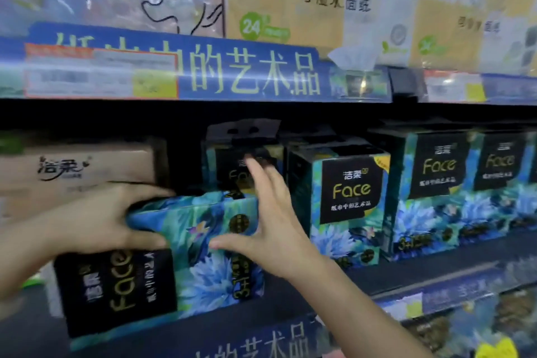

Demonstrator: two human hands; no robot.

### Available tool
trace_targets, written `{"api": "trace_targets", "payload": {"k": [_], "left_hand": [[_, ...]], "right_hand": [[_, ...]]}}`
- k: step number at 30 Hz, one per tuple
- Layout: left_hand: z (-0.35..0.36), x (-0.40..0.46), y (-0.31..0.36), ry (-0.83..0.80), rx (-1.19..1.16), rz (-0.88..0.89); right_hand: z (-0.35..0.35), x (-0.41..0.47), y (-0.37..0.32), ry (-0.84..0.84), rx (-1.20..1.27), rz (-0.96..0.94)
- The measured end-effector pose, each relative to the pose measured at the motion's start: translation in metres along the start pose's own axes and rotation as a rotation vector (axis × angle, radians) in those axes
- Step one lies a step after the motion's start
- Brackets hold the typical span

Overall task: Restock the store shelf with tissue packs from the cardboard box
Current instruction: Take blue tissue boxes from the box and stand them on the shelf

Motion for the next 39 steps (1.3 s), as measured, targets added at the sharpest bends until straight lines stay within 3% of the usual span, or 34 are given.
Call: {"api": "trace_targets", "payload": {"k": [3, 6, 7, 9, 12, 14, 17, 25, 31, 35, 37, 39], "left_hand": [[-0.031, -0.015, 0.069, 0.06, 0.061, -0.008], [-0.036, -0.045, 0.051, 0.3, 0.217, -0.096], [-0.032, -0.057, 0.042, 0.366, 0.163, -0.18], [-0.023, -0.082, 0.022, 0.453, -0.243, -0.356], [0.02, -0.101, -0.007, 0.356, -0.887, -0.633], [0.046, -0.108, -0.011, 0.224, -1.138, -0.699], [0.066, -0.101, 0.001, 0.052, -1.209, -0.616], [0.04, -0.089, 0.025, 0.42, -1.249, -0.514], [-0.025, -0.039, 0.066, 0.617, -0.934, -0.271], [-0.055, -0.011, 0.079, 0.791, -0.874, -0.177], [-0.05, -0.005, 0.077, 0.813, -0.941, -0.16], [-0.022, -0.002, 0.076, 0.674, -1.086, -0.16]], "right_hand": [[0.013, 0.021, -0.017, -0.185, -0.396, -0.163], [0.026, 0.033, -0.016, -0.248, -0.645, -0.177], [0.028, 0.034, -0.015, -0.223, -0.67, -0.183], [0.029, 0.034, -0.014, -0.167, -0.664, -0.193], [0.029, 0.035, -0.013, -0.133, -0.661, -0.201], [0.029, 0.034, -0.012, -0.127, -0.656, -0.196], [0.029, 0.033, -0.013, -0.113, -0.664, -0.194], [0.011, 0.02, 0.002, 0.068, -0.528, -0.113], [-0.012, 0.0, 0.029, 0.172, -0.435, 0.092], [0.001, -0.012, 0.044, 0.168, -0.318, 0.219], [0.004, -0.017, 0.053, 0.198, -0.233, 0.274], [0.002, -0.023, 0.059, 0.218, -0.226, 0.295]]}}
Point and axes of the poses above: each hand's wrist, its own x-axis towards the middle knuckle, its own z-axis out of the palm, y = z × x, the point moved 5 cm from there along x, towards the middle knuckle, and after that the axes turned 8 degrees about -z, right-handed, at the moved point
